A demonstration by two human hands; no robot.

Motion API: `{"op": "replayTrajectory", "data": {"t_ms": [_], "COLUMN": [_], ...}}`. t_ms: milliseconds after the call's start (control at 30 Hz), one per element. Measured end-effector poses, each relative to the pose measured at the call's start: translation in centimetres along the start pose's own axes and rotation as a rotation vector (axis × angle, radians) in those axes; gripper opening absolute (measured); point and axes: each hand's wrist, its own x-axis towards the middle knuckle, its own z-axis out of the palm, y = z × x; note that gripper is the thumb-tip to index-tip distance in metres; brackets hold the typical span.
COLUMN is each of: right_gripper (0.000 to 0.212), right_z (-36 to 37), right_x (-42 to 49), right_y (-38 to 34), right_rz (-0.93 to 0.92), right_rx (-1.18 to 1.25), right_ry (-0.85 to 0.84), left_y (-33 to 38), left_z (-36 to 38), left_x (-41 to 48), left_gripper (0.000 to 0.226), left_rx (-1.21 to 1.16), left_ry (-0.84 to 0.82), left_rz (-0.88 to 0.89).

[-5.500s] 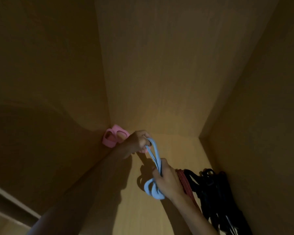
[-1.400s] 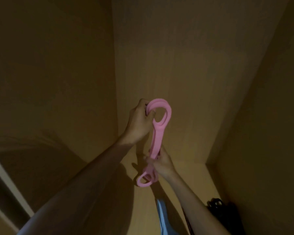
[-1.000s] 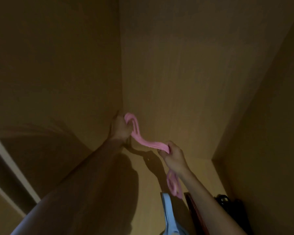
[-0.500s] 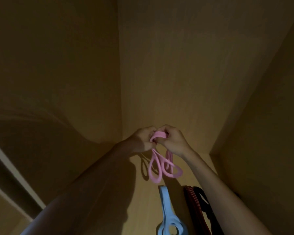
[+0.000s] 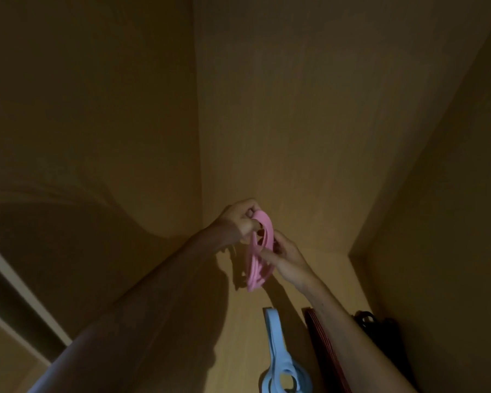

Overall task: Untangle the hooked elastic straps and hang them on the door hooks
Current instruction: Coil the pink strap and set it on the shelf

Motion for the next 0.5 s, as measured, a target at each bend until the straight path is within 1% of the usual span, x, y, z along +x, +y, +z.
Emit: {"op": "replayTrajectory", "data": {"t_ms": [100, 200, 267, 333, 367, 433, 500], "right_gripper": [0.031, 0.024, 0.034, 0.052, 0.055, 0.045, 0.035], "right_z": [1.3, 2.6, 3.5, 4.2, 4.4, 5.1, 5.8], "right_x": [-0.5, -0.9, -1.0, -0.9, -0.9, -1.1, -1.7], "right_y": [0.4, 1.0, 1.3, 1.7, 1.9, 2.1, 2.4], "right_rz": [0.008, 0.016, 0.041, 0.069, 0.084, 0.116, 0.148], "right_rx": [0.041, 0.119, 0.16, 0.175, 0.191, 0.246, 0.239], "right_ry": [-0.019, -0.002, 0.023, 0.057, 0.065, 0.062, 0.076], "left_y": [-0.2, -0.4, -0.3, -0.5, -0.6, -0.9, -1.7], "left_z": [0.3, 0.4, 0.3, 0.3, 0.2, 0.0, -0.1], "left_x": [0.1, 0.1, -0.1, -0.3, -0.5, -0.6, -0.6], "left_gripper": [0.021, 0.024, 0.022, 0.019, 0.015, 0.012, 0.012], "left_rx": [-0.068, -0.167, -0.22, -0.266, -0.275, -0.264, -0.221], "left_ry": [-0.02, -0.025, -0.047, -0.071, -0.077, -0.068, -0.013], "left_rz": [0.001, -0.001, -0.012, -0.022, -0.023, -0.023, -0.057]}}
